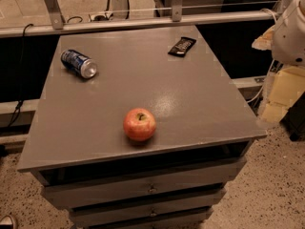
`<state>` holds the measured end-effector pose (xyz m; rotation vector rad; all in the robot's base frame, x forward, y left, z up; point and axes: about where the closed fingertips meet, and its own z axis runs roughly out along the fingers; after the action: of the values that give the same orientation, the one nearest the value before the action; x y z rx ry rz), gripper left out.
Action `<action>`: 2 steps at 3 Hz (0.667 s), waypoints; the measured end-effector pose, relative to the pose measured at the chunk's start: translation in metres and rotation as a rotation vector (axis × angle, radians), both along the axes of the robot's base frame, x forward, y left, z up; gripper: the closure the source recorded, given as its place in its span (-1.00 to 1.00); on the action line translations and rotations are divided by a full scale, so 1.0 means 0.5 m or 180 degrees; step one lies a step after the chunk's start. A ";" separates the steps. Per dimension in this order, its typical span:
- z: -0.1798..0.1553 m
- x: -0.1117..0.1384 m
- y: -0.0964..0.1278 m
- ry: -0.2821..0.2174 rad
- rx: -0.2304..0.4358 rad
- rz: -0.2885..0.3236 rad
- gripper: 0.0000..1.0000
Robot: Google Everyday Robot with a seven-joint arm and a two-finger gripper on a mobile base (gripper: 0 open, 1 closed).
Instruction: Move rxbar chocolate near apple
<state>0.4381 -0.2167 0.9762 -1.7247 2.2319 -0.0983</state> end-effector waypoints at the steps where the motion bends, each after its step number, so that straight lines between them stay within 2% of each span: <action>1: 0.000 0.000 0.000 -0.0001 0.0000 0.0000 -1.00; 2: -0.022 0.080 -0.022 -0.0121 0.0091 -0.0012 -1.00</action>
Offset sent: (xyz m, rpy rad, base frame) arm 0.1099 -0.0330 -0.0327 0.0792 -0.0935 -0.0134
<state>0.4779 -0.2275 0.9651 -1.6897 2.1989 -0.0990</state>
